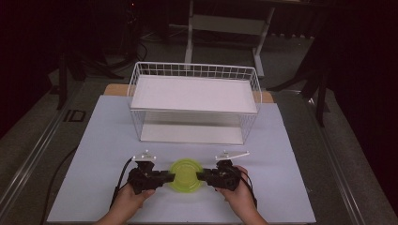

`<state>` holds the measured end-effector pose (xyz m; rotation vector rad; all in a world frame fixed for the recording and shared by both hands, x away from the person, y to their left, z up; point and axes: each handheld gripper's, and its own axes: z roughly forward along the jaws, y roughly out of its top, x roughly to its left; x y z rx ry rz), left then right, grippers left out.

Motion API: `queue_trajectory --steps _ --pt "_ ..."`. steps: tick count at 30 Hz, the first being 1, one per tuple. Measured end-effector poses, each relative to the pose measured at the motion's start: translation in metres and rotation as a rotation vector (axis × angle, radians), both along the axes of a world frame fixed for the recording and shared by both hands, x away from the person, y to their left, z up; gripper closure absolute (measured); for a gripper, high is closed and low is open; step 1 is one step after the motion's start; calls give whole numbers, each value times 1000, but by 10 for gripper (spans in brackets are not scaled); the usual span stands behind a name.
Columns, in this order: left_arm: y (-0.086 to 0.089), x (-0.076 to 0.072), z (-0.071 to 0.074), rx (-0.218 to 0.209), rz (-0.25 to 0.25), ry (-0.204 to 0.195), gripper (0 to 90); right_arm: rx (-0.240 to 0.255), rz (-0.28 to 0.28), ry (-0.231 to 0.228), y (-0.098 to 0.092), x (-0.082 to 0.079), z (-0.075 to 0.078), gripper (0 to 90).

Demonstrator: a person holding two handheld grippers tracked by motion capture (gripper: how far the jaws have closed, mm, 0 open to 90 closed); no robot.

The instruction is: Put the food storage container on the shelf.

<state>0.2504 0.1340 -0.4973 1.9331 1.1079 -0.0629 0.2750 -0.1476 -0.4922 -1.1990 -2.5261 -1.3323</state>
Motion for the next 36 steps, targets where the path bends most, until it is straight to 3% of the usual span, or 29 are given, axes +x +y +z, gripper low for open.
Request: queue_trajectory --steps 1,2,11,13,14,18,24,29,36 --pt "-1 -2 1 9 4 -4 803 1 -9 -12 -1 -2 1 785" --pt "-1 -4 1 29 5 -14 803 1 -9 -12 -1 -2 1 785" --pt "-1 -1 6 -15 24 -38 821 3 -36 -64 -3 -1 12 806" --pt "-2 6 19 -20 27 -91 822 21 -63 -92 -4 4 22 805" --pt "-2 6 19 -20 27 -91 822 21 -63 -92 -4 4 22 805" --pt "-1 14 29 -40 27 -158 825 56 -93 -105 -7 11 31 805" --pt "-1 29 34 -73 36 -200 828 77 -135 -126 -8 23 39 805" --pt "-3 40 29 -84 55 -186 828 56 -163 -144 -5 34 40 802" --pt "-5 58 21 -86 74 -146 827 50 -220 -127 -3 50 30 800"
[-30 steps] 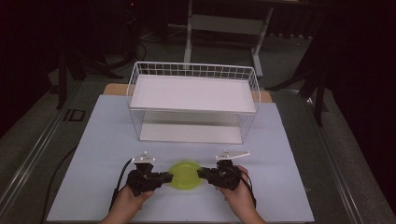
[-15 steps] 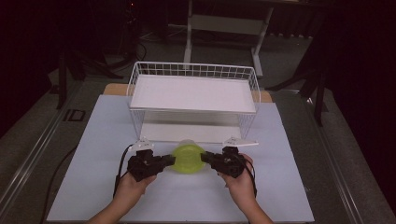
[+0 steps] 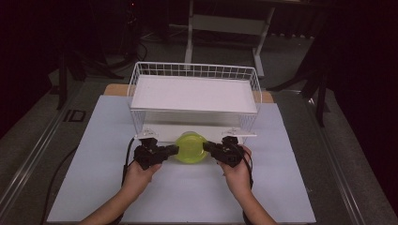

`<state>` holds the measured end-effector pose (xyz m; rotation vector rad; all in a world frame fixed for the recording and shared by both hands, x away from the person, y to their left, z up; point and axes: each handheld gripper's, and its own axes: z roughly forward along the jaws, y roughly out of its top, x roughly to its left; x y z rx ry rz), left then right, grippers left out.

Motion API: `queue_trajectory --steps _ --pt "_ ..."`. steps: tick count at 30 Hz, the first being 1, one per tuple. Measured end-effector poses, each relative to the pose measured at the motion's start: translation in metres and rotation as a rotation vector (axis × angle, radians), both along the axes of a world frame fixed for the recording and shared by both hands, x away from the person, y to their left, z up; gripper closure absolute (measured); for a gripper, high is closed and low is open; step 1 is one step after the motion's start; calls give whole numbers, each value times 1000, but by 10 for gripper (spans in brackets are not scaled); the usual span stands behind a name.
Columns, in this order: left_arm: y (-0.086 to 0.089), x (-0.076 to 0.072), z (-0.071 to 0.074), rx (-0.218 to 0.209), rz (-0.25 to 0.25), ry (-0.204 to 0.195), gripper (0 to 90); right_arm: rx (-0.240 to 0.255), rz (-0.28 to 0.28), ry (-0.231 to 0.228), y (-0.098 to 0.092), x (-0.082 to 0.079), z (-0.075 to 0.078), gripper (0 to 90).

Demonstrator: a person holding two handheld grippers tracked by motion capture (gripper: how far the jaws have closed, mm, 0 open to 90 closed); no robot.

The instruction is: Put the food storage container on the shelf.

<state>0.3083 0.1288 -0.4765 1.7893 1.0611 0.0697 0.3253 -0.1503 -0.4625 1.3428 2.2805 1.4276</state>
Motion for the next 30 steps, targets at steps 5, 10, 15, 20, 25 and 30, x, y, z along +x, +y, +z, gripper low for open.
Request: queue_trajectory --steps 5,10,15,20,25,30 --pt "-2 13 -9 -6 19 23 827 -10 -21 6 1 9 -5 797" --pt "-4 20 -13 -3 28 29 825 -15 -42 14 2 18 -11 796" --pt "-7 29 -15 6 36 27 824 -20 -57 21 2 26 -15 794" --pt "-8 35 -17 10 49 27 822 -35 -70 12 4 34 -17 792" --pt "-8 43 -17 29 59 21 819 -42 -90 14 7 38 -19 791" --pt "-9 50 -19 32 62 18 808 -49 -109 26 9 44 -20 789"
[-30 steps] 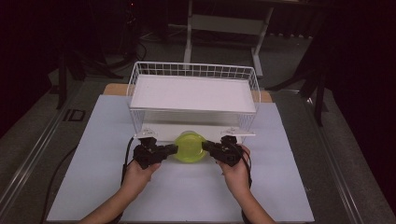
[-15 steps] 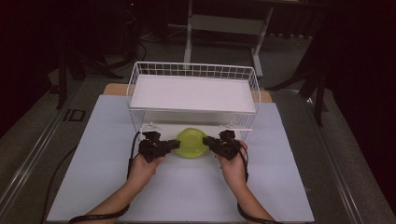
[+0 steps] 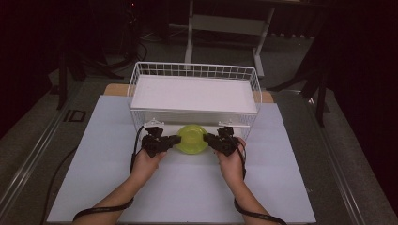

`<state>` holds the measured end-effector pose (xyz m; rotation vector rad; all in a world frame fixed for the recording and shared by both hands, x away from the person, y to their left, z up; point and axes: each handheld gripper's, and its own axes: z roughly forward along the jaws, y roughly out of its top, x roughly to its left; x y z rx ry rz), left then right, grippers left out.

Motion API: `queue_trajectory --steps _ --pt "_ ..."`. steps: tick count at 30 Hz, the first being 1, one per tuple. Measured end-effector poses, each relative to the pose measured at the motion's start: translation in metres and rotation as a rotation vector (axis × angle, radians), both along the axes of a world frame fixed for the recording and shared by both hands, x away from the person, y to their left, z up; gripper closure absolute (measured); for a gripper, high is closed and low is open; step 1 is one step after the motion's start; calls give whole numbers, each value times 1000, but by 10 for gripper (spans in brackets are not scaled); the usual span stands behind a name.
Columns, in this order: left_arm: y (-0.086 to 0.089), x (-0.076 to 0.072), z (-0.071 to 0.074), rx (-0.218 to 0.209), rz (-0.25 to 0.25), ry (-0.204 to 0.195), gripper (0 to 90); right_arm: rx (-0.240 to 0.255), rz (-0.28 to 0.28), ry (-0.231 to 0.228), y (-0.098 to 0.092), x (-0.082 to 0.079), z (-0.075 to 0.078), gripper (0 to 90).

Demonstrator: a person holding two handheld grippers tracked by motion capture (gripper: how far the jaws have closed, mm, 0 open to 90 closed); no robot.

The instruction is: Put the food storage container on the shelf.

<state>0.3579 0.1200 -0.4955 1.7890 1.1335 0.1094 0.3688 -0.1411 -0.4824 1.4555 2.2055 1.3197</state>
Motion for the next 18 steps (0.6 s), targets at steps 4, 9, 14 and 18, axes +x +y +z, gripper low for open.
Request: queue_trajectory --steps 4,9,14,18 --pt "-1 3 1 -3 10 -10 799 4 -22 3 0 3 0 779" --pt "-3 7 1 -6 46 -14 788 17 -55 -20 2 6 0 726" --pt "-3 11 -2 -3 82 -2 766 30 -68 -47 3 9 2 683" --pt "-3 14 -4 -15 89 -7 735 -5 -81 -64 4 13 0 675"
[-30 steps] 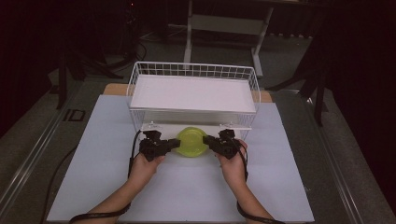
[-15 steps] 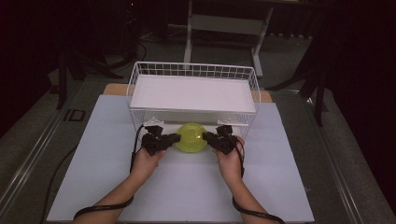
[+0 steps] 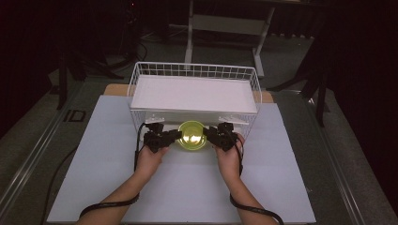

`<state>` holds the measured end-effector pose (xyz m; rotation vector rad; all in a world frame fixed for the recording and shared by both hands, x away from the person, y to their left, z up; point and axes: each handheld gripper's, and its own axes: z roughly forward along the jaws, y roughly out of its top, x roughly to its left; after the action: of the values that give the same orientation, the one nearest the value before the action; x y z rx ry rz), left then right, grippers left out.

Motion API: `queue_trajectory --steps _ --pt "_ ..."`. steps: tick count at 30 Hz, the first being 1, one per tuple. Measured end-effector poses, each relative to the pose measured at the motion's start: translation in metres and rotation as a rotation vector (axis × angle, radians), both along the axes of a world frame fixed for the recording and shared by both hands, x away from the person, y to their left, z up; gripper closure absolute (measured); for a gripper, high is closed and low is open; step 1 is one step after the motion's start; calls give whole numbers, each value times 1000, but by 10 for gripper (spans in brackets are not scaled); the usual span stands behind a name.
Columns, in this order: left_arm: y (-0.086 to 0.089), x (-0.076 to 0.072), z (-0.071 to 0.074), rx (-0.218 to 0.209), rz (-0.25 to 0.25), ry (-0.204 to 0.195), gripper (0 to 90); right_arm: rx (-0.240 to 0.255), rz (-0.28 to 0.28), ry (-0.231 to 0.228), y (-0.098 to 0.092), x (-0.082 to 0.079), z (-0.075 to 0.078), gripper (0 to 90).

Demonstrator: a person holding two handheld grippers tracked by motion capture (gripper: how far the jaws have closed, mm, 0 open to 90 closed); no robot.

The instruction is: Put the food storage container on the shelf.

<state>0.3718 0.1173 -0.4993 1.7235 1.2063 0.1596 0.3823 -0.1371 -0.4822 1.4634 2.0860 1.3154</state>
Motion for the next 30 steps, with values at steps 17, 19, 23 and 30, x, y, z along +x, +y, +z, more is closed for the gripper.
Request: queue_trajectory --steps 17,19,23,30 --pt "-5 9 1 6 73 -4 612 -53 -60 -93 -1 4 -6 565" --pt "-4 8 1 6 77 -11 600 -48 -55 -101 -2 1 -4 562" --pt "2 7 2 -4 79 -16 581 -9 -25 -111 -7 -17 3 564" --pt "11 -7 8 -32 48 -112 371 -1 46 -105 -3 -46 -3 586"
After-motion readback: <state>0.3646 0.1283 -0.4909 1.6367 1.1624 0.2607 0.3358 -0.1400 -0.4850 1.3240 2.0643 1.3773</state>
